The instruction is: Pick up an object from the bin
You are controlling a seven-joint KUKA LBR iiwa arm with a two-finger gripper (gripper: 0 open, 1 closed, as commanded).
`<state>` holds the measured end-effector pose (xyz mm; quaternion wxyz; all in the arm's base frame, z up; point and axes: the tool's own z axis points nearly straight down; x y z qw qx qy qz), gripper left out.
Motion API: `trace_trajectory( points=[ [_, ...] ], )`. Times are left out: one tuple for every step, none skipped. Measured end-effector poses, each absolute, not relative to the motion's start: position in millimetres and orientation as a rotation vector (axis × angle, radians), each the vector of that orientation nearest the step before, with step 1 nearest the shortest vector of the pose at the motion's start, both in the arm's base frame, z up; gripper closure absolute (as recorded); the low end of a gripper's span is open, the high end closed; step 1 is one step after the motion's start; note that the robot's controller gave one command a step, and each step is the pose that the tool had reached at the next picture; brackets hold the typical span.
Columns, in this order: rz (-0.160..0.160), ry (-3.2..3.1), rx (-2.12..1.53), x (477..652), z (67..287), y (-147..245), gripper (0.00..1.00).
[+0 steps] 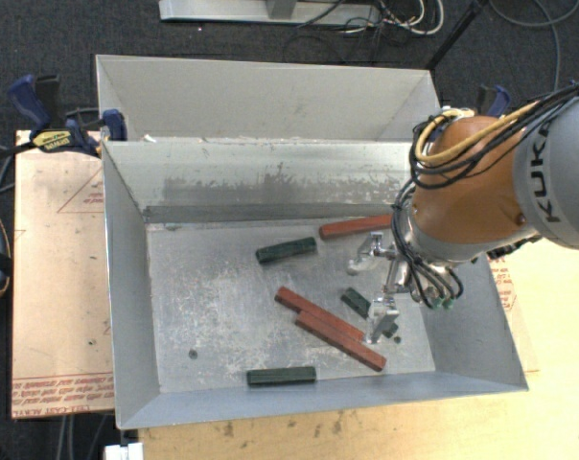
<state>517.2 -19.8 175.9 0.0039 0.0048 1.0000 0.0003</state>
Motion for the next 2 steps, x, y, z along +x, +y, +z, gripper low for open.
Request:
trace_trajectory(
  points=[
    [0.007,3.144,0.054,551.5,82.6,-47.7,1.00],
    [0.005,3.144,0.054,551.7,83.3,-48.4,1.00]
  ],
)
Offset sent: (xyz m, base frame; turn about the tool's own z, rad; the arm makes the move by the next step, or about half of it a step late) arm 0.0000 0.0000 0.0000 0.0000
